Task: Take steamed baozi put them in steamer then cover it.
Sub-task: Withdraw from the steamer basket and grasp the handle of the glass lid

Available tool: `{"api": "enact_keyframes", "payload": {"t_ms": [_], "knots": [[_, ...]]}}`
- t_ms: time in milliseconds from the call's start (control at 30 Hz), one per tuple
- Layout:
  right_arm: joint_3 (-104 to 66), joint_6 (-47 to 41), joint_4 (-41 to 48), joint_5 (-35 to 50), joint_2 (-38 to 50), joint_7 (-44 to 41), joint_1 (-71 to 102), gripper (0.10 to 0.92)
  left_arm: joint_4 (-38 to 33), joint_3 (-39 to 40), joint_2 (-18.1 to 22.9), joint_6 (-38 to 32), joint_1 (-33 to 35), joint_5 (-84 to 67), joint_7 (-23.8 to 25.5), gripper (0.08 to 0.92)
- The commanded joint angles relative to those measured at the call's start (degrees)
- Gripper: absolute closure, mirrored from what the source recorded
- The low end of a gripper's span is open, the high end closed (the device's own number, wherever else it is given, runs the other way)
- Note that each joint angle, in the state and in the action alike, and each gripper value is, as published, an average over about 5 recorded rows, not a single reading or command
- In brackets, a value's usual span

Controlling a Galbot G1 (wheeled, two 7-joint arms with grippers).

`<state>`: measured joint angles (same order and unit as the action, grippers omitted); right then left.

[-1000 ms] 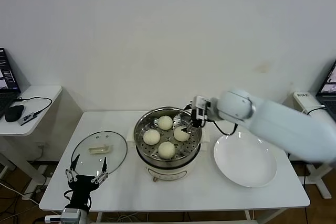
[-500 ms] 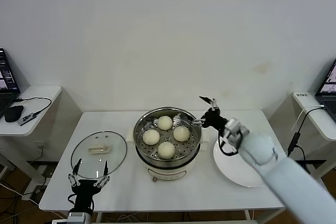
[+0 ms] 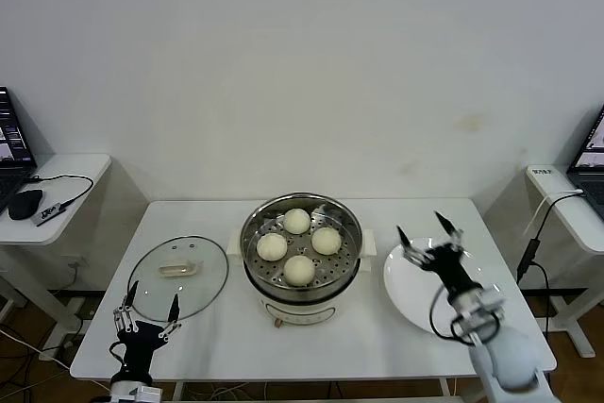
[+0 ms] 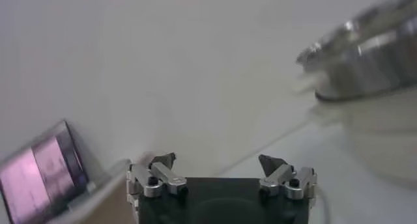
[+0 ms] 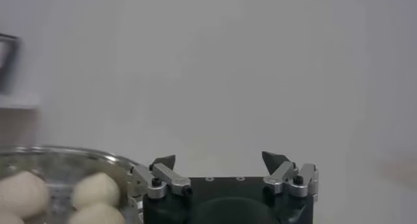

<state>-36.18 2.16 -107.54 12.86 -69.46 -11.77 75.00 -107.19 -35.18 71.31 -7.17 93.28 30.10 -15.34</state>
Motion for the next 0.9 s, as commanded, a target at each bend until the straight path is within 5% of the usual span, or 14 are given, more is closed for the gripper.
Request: {"api": "enact_keyframes", "payload": {"t_ms": [33, 400, 900], "knots": [[-16.6, 2.5, -3.1, -2.4, -10.0, -1.4, 15.1, 0.203, 12.8, -1.6, -3.9, -4.2, -6.9, 37.2, -1.4, 0.177], [-19.0, 4.3, -4.8, -2.9, -12.2, 1.4, 18.1, 0.203, 25.2, 3.1, -7.8, -3.3, -22.1, 38.3, 1.8, 0.177], [-18.7, 4.7, -8.0, -5.0, -15.6, 1.2, 20.2, 0.203, 34.7, 5.2, -10.2, -2.8, -29.9, 38.0, 3.9, 0.177]]}}
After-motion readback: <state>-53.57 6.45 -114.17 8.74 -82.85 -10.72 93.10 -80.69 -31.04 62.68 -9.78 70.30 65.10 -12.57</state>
